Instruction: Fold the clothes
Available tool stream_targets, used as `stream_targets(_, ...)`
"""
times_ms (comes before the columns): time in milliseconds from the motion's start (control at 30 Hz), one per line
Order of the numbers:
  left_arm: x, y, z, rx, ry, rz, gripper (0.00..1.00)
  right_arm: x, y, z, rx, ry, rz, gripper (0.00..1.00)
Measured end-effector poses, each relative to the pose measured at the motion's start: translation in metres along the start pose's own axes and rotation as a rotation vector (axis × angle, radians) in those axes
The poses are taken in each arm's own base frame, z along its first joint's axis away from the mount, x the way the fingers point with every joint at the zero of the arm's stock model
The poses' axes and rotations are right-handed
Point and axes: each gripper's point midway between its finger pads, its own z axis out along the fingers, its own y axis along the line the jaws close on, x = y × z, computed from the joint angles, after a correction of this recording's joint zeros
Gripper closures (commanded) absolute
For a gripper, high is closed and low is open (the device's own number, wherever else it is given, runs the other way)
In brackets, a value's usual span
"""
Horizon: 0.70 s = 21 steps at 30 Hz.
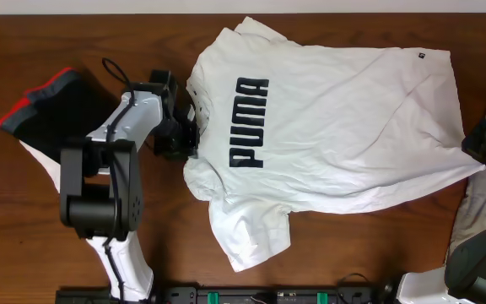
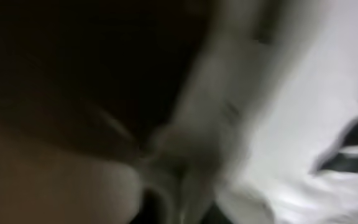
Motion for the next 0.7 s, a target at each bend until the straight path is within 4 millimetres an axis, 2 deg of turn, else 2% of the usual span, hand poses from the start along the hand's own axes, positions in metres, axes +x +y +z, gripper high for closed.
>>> stream_targets(267,-0.009,0.010,0.001,-0.039,-0.027,-0.051,0.94,0.005,0.002,0.000,-0.016,0.020,-0.004,0.99)
stream_targets(633,-0.049,0.047,-0.016,-0.032,-0.190,-0.143,0.94,0.013,0.010,0.003,-0.053,0.054,-0.013,0.99)
stream_targets(667,-0.051,0.052,-0.018,-0.037,-0.200,-0.156,0.93,0.014,0.011,0.004,-0.059,0.060,-0.014,0.99)
stream_targets(700,-0.052,0.056,-0.020,-0.041,-0.205,-0.165,0.86,0.015,0.012,0.004,-0.064,0.063,-0.014,0.99)
